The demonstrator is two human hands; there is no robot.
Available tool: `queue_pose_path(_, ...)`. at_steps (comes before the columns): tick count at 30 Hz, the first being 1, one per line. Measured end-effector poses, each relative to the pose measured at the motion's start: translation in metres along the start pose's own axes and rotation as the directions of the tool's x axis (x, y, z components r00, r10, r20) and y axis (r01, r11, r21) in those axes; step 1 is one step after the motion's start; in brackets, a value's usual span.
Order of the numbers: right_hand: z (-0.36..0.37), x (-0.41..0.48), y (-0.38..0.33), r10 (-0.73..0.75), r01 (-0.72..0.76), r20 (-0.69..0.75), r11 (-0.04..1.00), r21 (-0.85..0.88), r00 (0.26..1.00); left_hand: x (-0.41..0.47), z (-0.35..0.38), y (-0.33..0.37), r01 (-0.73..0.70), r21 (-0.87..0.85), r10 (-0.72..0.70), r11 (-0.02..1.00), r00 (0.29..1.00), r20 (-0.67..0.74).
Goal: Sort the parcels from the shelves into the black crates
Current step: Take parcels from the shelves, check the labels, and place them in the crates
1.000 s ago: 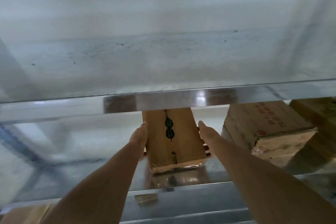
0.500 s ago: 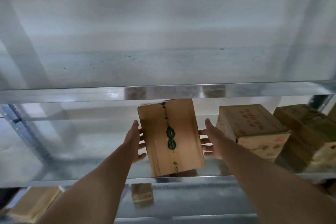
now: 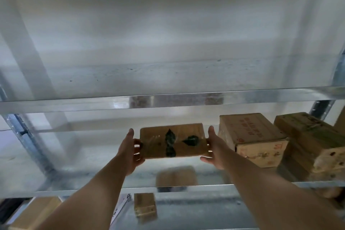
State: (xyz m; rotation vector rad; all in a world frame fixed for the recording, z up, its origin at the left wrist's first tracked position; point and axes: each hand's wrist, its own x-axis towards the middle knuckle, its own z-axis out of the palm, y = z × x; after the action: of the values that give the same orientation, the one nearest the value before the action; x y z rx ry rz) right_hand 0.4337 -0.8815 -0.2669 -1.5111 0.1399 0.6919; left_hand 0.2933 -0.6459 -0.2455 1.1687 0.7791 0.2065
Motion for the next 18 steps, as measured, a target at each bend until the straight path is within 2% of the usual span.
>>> queue_pose_path(3, 0.006, -0.001, 0.001, -0.018, 0.018, 0.018, 1.000, -0.014, 1.000, -0.008, -0.001, 0.002, -0.012, 0.057, 0.012, 0.998, 1.000, -0.006)
queue_pose_path(6, 0.013, 0.003, 0.003, -0.033, 0.034, 0.015, 0.994, -0.103, 0.999, -0.007, -0.006, 0.000, -0.054, 0.069, 0.055, 0.996, 0.998, -0.014)
queue_pose_path(13, 0.030, -0.003, 0.000, -0.073, 0.077, 0.045, 0.993, -0.093, 0.996, -0.022, -0.017, -0.005, -0.078, 0.062, 0.076, 0.995, 0.997, 0.033)
queue_pose_path(18, 0.053, -0.006, 0.009, -0.078, 0.086, 0.082, 0.992, -0.096, 0.994, -0.030, -0.038, -0.008, -0.057, 0.132, 0.054, 0.990, 0.998, 0.023)
